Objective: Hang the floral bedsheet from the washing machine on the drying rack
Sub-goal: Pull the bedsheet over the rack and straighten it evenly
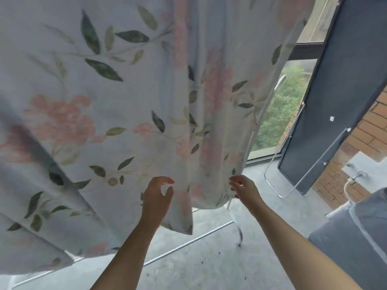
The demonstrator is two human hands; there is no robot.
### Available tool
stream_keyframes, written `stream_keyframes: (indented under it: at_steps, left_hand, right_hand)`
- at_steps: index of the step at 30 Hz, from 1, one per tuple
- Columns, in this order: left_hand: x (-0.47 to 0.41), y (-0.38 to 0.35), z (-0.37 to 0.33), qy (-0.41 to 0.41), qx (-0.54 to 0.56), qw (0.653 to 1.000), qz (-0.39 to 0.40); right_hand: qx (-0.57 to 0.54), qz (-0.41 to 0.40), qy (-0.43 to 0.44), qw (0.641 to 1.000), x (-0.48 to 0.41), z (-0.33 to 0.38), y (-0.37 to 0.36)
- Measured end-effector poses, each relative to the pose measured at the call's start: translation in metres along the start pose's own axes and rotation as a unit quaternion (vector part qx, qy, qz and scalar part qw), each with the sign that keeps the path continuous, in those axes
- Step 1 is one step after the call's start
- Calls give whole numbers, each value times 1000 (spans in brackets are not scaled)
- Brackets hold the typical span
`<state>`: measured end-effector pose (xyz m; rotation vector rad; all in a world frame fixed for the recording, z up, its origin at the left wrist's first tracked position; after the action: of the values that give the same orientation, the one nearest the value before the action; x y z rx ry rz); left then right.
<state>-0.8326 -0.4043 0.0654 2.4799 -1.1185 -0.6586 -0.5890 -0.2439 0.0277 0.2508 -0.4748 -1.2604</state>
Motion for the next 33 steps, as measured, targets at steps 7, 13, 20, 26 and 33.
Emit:
stream_keyframes:
  at_steps: [7, 13, 20, 26, 33]
  left_hand:
    - [-51, -155, -112, 0, 15, 1000, 24]
    - [-126, -248, -186, -46, 30, 998, 36]
    - [-201, -328, -221, -24, -5, 997, -69]
    - [-240, -353, -228, 60, -142, 976, -151]
    - [-248, -366, -235, 136, -210, 924, -289]
  right_hand:
    - [31, 26, 38, 998, -114, -6, 124]
    - [-65, 38, 81, 994, -210, 29, 174]
    - [-125, 70, 98, 985, -323, 50, 224]
    - [-90, 213, 162, 959, -392, 81, 202]
    - [-36, 449, 305, 839, -426, 130, 147]
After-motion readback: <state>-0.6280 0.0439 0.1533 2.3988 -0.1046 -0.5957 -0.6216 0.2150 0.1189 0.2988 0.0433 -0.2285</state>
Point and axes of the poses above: each hand's wrist, its own x-axis away from the middle knuckle, its own y-axis out of the back of the hand, z = x × y, the point moved 6 cm from there along -x, towards the middle knuckle, and after that the axes turned 1 degree about -y, right-handed, at the moved point
